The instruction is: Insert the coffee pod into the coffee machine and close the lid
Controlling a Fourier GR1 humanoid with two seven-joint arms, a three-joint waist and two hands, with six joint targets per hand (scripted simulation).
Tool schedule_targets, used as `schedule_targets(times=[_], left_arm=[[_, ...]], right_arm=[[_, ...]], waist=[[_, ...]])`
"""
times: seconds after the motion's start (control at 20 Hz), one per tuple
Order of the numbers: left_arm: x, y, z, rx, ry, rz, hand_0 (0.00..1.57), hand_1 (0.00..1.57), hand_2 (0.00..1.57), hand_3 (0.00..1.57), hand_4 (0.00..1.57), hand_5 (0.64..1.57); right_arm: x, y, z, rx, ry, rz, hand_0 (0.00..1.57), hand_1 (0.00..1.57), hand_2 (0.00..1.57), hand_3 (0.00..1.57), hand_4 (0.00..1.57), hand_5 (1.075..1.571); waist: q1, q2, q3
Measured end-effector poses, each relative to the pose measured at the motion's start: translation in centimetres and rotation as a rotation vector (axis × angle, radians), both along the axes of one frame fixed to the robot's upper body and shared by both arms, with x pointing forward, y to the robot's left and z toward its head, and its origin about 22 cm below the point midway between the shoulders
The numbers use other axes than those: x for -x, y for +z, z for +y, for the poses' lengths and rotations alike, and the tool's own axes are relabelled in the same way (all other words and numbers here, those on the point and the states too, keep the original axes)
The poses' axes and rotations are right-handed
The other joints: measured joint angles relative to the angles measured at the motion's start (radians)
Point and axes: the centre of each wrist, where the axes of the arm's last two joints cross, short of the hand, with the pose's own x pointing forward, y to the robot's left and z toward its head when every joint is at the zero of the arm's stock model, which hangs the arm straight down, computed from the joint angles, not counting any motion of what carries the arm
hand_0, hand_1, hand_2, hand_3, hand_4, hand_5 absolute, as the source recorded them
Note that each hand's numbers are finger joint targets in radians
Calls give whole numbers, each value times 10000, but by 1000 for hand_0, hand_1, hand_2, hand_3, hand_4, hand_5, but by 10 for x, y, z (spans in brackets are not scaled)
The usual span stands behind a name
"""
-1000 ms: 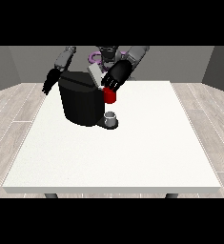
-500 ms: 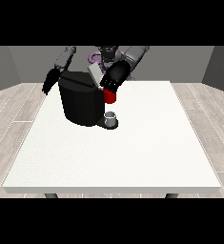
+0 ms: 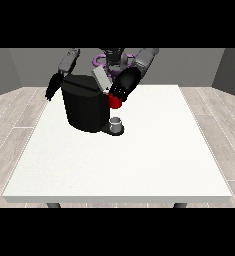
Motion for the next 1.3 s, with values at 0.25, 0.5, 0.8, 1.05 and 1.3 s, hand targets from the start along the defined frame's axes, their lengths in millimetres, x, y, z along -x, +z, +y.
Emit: schedule_targets(times=[0.25,0.5,0.8,1.05,1.3], left_arm=[[1,10,4,305,17,-636,1247,1247,1210,954,0,1571],[4,20,9,237,-157,-1175,1269,1269,1236,966,0,1571],[5,24,10,-162,-344,-1537,999,999,1023,718,0,1571],[6,28,13,-517,-257,-1817,0,0,686,554,0,1571],[7,31,21,-814,-21,-1923,0,0,565,474,0,1571]], right_arm=[[-1,8,9,-28,146,-297,0,0,0,0,144,1571],[-4,12,6,167,121,-427,0,0,0,0,74,1571],[-8,20,7,300,138,-396,0,0,0,0,161,1571],[-6,16,9,321,185,-443,0,0,0,0,207,1571],[-6,18,16,491,121,-416,0,0,0,0,117,1571]], waist=[[-197,217,3],[-184,475,18],[-219,527,10],[-271,611,11],[-303,620,7]])
